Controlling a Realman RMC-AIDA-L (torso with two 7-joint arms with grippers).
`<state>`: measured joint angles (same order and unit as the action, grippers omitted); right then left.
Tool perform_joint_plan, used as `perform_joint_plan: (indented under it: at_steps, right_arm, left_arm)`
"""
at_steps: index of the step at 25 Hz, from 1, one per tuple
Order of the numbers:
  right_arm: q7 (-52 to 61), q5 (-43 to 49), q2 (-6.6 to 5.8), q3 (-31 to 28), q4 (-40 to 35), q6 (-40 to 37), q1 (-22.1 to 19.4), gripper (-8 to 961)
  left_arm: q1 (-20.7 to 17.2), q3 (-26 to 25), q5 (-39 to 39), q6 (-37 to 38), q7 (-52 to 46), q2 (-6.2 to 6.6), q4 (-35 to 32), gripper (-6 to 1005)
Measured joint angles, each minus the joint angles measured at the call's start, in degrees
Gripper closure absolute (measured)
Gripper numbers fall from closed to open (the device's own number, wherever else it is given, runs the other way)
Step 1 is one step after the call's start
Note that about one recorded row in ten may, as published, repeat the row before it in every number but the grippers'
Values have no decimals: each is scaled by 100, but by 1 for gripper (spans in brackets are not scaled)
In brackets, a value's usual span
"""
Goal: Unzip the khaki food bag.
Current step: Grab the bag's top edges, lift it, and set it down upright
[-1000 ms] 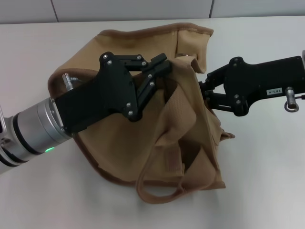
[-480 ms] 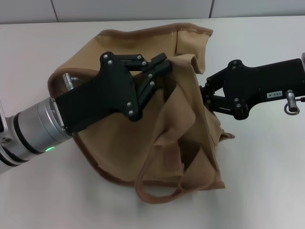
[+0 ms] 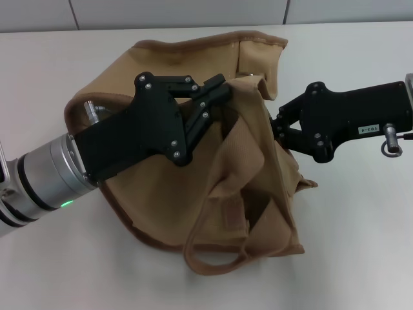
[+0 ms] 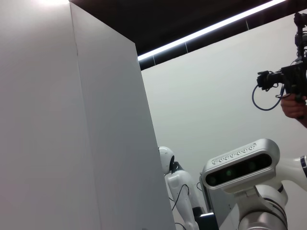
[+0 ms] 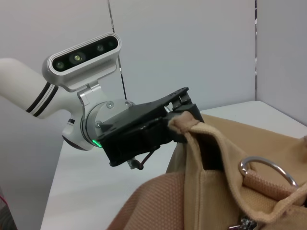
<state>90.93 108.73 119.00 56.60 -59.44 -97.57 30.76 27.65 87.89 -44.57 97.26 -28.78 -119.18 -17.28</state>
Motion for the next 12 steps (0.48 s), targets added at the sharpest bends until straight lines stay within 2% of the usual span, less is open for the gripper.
perform_joint_plan:
  at_steps: [12]
  right_arm:
    - [-5,-6,-2,-16,-112,-24,-188,956]
  left_arm:
    - [-83,-29,28,146,161,0,-37,968]
